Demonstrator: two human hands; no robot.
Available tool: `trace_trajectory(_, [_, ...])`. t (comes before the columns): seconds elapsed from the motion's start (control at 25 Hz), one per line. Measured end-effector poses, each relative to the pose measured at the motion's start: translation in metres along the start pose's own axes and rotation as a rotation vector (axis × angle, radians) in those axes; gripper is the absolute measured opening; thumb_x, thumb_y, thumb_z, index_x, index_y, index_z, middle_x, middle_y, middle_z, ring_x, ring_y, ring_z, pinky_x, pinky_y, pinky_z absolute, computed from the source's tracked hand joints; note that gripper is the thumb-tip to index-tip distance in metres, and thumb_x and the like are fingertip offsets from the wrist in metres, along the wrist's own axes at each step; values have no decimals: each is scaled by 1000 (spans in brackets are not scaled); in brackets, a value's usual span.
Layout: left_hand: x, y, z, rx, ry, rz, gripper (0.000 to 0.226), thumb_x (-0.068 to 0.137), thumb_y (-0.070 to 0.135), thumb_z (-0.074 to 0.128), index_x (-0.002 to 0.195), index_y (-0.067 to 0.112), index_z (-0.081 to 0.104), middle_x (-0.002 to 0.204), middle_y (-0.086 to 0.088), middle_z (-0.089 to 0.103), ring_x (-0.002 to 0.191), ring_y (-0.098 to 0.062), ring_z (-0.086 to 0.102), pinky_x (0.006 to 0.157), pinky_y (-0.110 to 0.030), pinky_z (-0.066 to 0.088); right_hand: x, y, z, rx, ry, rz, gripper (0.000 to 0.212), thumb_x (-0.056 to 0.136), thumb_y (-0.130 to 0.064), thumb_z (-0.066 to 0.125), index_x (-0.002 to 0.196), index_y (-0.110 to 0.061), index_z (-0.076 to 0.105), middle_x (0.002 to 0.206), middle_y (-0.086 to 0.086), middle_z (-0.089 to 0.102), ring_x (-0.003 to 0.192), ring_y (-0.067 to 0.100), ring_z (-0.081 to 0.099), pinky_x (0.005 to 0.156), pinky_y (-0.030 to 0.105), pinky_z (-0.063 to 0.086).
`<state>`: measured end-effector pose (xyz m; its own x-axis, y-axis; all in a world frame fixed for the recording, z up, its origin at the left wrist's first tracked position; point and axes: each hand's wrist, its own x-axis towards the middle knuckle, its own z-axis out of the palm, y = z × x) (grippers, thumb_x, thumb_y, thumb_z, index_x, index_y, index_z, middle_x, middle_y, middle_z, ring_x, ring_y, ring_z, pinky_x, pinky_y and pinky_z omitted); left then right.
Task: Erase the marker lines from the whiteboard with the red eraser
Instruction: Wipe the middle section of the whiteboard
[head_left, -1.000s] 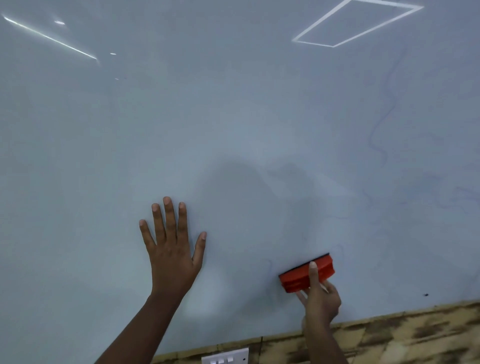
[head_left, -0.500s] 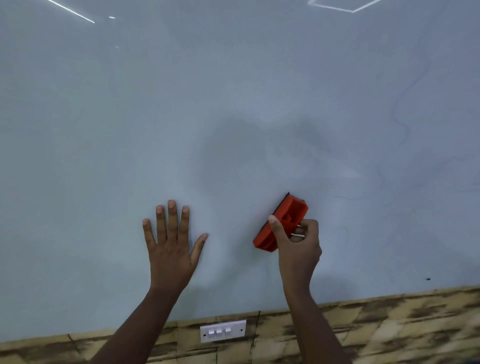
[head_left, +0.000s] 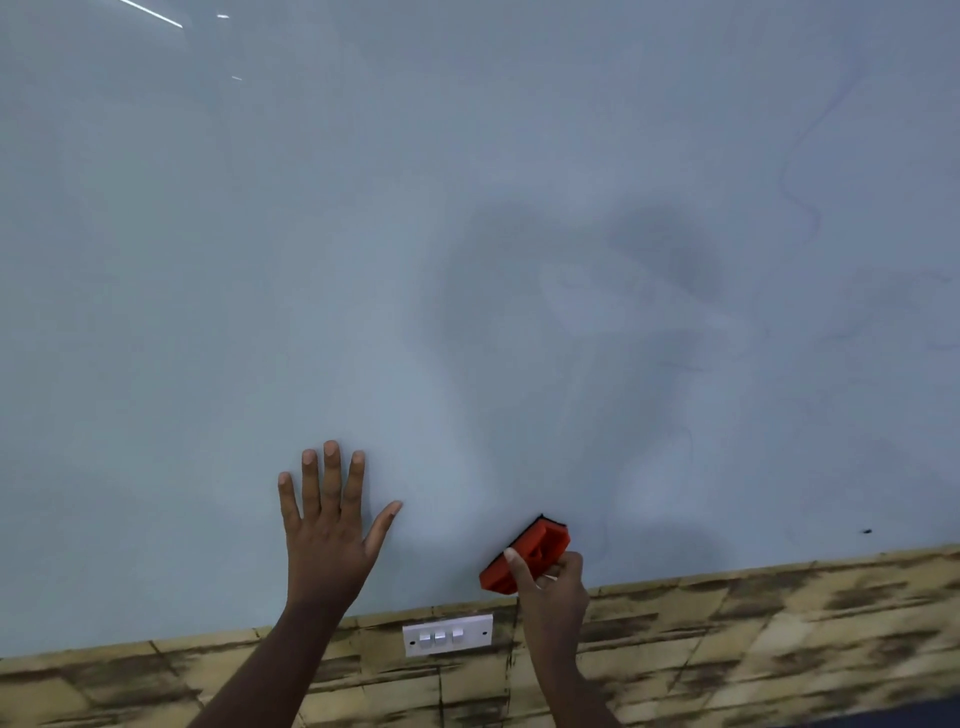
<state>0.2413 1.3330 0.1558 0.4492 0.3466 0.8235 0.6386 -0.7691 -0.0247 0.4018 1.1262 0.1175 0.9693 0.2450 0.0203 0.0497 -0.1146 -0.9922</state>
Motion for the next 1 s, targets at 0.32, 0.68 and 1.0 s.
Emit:
trace_trajectory(0.32, [-54,-7,1,-18,-167,-3,76,111,60,25,171,14,12,177,-20,10,164,-42,10,130,-65,13,44,-71,-36,39,124,-195,47,69,-53,89,82,-20,58,69,-1,64,65,20,63,60,37,54])
trace_trajectory(0.68, [-121,22,-15,-20,-462,-172,76,92,35,43,162,6,39,175,-25,12,156,-51,27,108,-70,43,69,-8,-65,159,148,96,42,81,-54,80,100,-20,65,88,-5,69,83,21,71,77,52,62])
trace_trajectory(1.0, [-74,85,-27,-96,-356,-115,67,98,35,46,158,4,47,170,-27,26,151,-49,39,106,-63,48,81,65,-80,399,55,618,28,87,-33,81,90,-10,65,106,21,73,87,36,73,81,52,62])
